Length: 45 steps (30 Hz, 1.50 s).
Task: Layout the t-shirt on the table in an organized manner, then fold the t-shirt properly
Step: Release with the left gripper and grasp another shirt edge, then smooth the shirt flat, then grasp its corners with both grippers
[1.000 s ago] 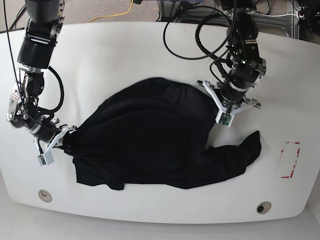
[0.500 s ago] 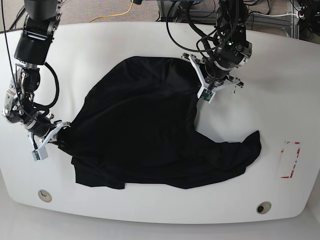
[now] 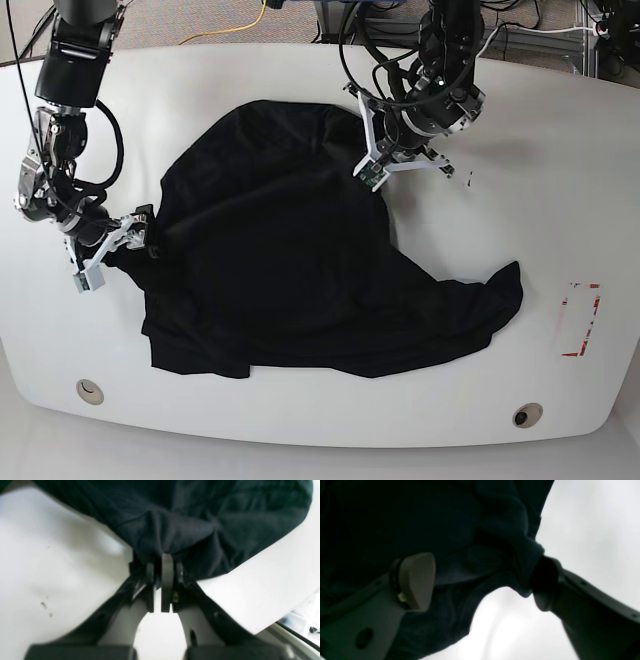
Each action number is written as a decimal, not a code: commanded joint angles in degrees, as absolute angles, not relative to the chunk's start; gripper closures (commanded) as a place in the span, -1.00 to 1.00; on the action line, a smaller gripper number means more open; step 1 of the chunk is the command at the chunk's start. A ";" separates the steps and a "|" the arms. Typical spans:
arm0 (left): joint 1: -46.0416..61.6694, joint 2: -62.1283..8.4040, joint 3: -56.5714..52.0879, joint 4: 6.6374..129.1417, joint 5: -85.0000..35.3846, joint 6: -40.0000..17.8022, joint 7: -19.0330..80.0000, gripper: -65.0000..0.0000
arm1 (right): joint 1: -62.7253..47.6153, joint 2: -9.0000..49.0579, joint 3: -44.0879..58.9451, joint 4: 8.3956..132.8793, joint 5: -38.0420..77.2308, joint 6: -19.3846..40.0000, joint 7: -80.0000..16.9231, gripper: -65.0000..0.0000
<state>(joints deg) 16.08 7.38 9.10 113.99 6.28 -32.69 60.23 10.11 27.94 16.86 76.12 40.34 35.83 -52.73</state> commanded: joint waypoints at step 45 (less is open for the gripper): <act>-8.66 -0.57 -12.44 114.77 5.93 -40.00 59.47 -0.17 | -11.21 4.00 40.84 89.19 41.80 36.62 -51.30 -1.00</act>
